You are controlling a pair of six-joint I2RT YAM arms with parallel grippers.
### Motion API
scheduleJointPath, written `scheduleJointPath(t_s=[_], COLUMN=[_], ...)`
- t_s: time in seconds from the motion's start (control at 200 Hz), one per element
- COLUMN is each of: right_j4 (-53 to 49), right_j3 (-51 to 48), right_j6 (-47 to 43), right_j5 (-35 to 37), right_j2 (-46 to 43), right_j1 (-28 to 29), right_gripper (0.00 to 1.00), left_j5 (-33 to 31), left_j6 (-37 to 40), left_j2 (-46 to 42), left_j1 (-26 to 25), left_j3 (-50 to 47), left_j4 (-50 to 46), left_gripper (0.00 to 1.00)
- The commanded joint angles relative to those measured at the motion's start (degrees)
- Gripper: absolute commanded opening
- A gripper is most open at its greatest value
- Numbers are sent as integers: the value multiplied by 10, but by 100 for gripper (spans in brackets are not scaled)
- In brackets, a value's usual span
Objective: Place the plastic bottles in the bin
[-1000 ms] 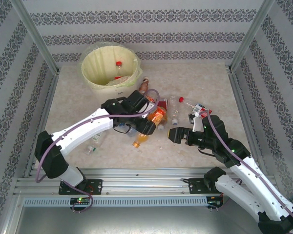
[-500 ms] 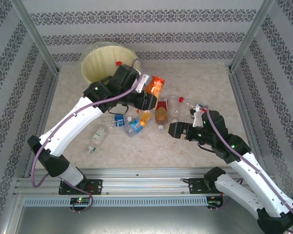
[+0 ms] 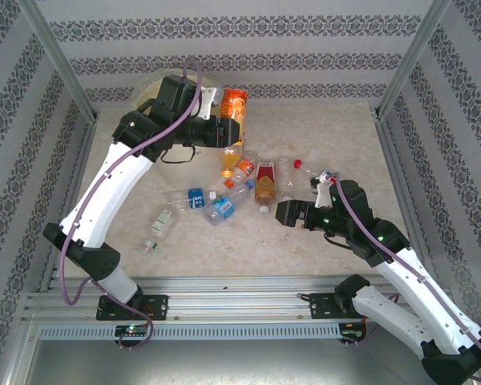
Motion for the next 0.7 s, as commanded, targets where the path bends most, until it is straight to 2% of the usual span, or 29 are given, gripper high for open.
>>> scheduleJointPath(t_s=[0.0,0.27,0.465,0.694], right_j4=[-9,-10,-11,-14], right_j3=[14,15,9,9], right_j6=[-13,-17,-15,-16], right_j5=[16,15,18,19], right_j2=[2,2,-5,-7], right_j1=[-6,-6,-7,-8], right_gripper=[98,98,98,98], left_j5=[33,91,67,11], left_j6=[-68,-143,-139,-97], left_j2=[36,57,77,105], left_j1=[115,188,216,220], left_j3=[101,86,90,94], left_j4=[33,121,129,119], left_gripper=[55,55,55,55])
